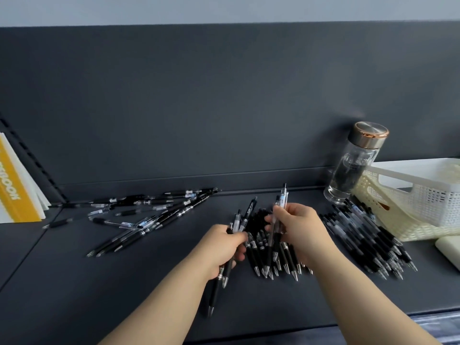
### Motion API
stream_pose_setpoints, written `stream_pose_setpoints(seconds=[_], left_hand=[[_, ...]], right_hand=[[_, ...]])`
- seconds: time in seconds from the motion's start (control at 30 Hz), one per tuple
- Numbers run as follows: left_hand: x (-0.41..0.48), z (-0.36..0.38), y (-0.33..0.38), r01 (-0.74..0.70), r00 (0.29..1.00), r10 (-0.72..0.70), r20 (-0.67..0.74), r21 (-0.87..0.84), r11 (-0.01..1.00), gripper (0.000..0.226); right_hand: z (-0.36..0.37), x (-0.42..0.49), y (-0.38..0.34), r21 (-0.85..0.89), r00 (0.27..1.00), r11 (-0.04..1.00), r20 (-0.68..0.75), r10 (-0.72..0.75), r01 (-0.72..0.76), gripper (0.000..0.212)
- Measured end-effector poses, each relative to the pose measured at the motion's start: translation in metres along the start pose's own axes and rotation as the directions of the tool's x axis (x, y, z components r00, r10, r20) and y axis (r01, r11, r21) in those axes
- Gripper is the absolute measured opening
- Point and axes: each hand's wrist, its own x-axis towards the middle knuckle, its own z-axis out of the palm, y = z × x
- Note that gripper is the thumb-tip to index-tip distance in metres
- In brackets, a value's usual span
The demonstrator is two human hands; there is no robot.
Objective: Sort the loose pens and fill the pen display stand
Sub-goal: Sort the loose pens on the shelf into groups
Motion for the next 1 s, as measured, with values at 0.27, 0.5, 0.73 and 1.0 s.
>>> stream_pose_setpoints(seconds=[0.27,0.5,0.73,1.0], left_hand=[[0.0,0.008,0.011,-0.061,0.993,0.03,0.115,0.281,0.958,0.015],[0.007,0.004,0.014,-0.022,0.995,0.002,0.102,0.201,0.979,0.018],[0.005,-0.001,0.013,0.11,0.993,-0.085,0.077,-0.427,0.898,0.028],[0.0,0.024,0.031,0.101,0.986,0.004,0.167,-0.614,0.783,0.028]], right_hand=[[-0.002,0.013,0.012,-0.389,0.998,0.921,0.069,0.0,0.026,0.028],[0.005,0.023,0.001,-0.542,0.99,0.832,0.127,-0.057,0.118,0.026],[-0.007,0.016,0.0,-0.22,0.981,0.974,0.196,-0.009,0.053,0.024],[-0.014,-0.006,0.002,-0.024,0.903,0.999,0.428,-0.029,0.043,0.019]])
